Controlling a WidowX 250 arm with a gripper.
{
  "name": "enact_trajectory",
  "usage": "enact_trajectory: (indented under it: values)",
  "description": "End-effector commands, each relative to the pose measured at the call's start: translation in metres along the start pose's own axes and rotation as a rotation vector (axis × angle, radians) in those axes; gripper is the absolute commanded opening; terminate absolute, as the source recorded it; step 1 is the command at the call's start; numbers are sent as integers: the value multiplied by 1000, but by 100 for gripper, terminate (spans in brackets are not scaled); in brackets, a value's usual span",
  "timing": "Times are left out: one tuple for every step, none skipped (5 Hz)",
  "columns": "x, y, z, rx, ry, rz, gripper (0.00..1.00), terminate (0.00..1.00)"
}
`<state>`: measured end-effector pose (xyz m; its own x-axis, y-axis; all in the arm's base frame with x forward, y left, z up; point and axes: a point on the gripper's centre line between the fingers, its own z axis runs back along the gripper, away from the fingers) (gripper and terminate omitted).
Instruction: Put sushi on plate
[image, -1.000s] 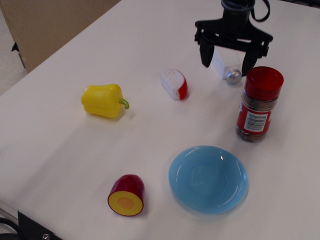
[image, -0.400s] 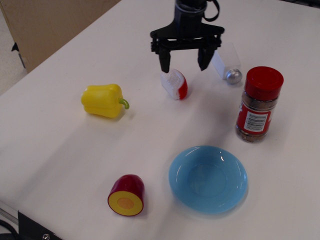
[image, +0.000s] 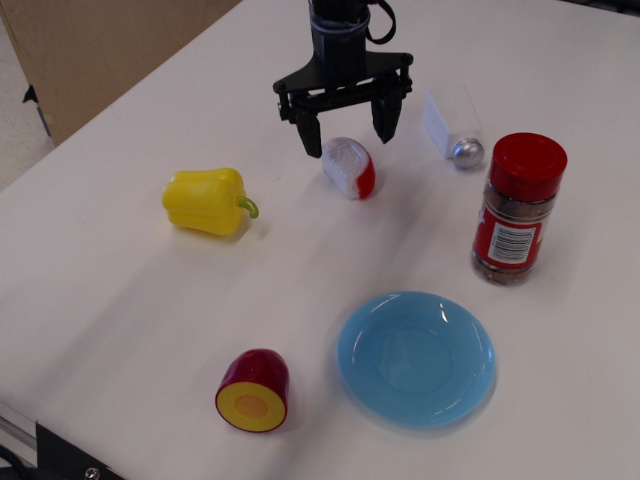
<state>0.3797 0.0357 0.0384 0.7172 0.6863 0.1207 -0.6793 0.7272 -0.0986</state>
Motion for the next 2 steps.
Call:
enact_trajectory:
  values:
    - [3, 1, -2, 23, -5, 16, 100, 0]
    - [2, 1, -7, 25, -1, 23, 100, 0]
